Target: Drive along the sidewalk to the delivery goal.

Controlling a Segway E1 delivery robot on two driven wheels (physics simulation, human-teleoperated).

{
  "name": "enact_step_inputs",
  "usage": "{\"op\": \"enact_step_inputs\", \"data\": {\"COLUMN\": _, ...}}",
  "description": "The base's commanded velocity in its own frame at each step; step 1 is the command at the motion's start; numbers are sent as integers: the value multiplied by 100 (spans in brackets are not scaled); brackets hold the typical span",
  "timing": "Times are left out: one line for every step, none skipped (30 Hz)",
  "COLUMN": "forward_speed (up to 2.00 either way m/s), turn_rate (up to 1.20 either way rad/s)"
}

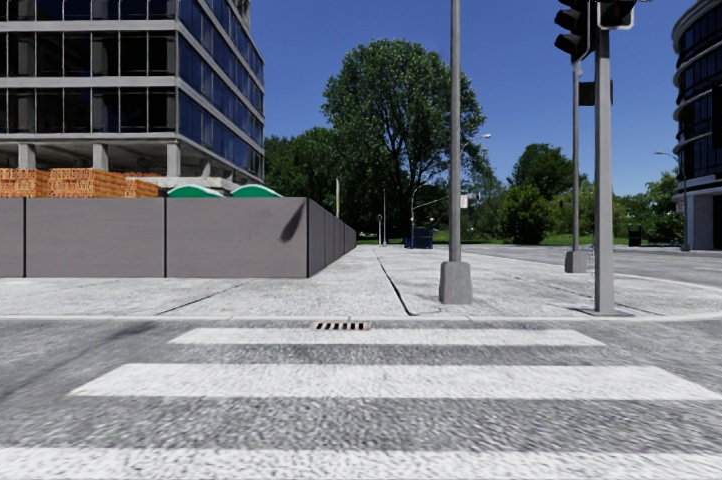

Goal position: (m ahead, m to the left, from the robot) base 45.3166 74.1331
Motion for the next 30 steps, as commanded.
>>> {"op": "enact_step_inputs", "data": {"forward_speed": 200, "turn_rate": 0}}
{"op": "enact_step_inputs", "data": {"forward_speed": 200, "turn_rate": 0}}
{"op": "enact_step_inputs", "data": {"forward_speed": 200, "turn_rate": 0}}
{"op": "enact_step_inputs", "data": {"forward_speed": 200, "turn_rate": 0}}
{"op": "enact_step_inputs", "data": {"forward_speed": 200, "turn_rate": 0}}
{"op": "enact_step_inputs", "data": {"forward_speed": 200, "turn_rate": 0}}
{"op": "enact_step_inputs", "data": {"forward_speed": 200, "turn_rate": 0}}
{"op": "enact_step_inputs", "data": {"forward_speed": 200, "turn_rate": 0}}
{"op": "enact_step_inputs", "data": {"forward_speed": 200, "turn_rate": -1}}
{"op": "enact_step_inputs", "data": {"forward_speed": 200, "turn_rate": -16}}
{"op": "enact_step_inputs", "data": {"forward_speed": 200, "turn_rate": -24}}
{"op": "enact_step_inputs", "data": {"forward_speed": 200, "turn_rate": -24}}
{"op": "enact_step_inputs", "data": {"forward_speed": 200, "turn_rate": -26}}
{"op": "enact_step_inputs", "data": {"forward_speed": 200, "turn_rate": -27}}
{"op": "enact_step_inputs", "data": {"forward_speed": 200, "turn_rate": -27}}
{"op": "enact_step_inputs", "data": {"forward_speed": 200, "turn_rate": -21}}
{"op": "enact_step_inputs", "data": {"forward_speed": 200, "turn_rate": -21}}
{"op": "enact_step_inputs", "data": {"forward_speed": 200, "turn_rate": -1}}
{"op": "enact_step_inputs", "data": {"forward_speed": 200, "turn_rate": 0}}
{"op": "enact_step_inputs", "data": {"forward_speed": 200, "turn_rate": 0}}
{"op": "enact_step_inputs", "data": {"forward_speed": 200, "turn_rate": 0}}
{"op": "enact_step_inputs", "data": {"forward_speed": 200, "turn_rate": 0}}
{"op": "enact_step_inputs", "data": {"forward_speed": 200, "turn_rate": 0}}
{"op": "enact_step_inputs", "data": {"forward_speed": 200, "turn_rate": 0}}
{"op": "enact_step_inputs", "data": {"forward_speed": 200, "turn_rate": 0}}
{"op": "enact_step_inputs", "data": {"forward_speed": 200, "turn_rate": 0}}
{"op": "enact_step_inputs", "data": {"forward_speed": 200, "turn_rate": 0}}
{"op": "enact_step_inputs", "data": {"forward_speed": 200, "turn_rate": 0}}
{"op": "enact_step_inputs", "data": {"forward_speed": 200, "turn_rate": 0}}
{"op": "enact_step_inputs", "data": {"forward_speed": 200, "turn_rate": 0}}
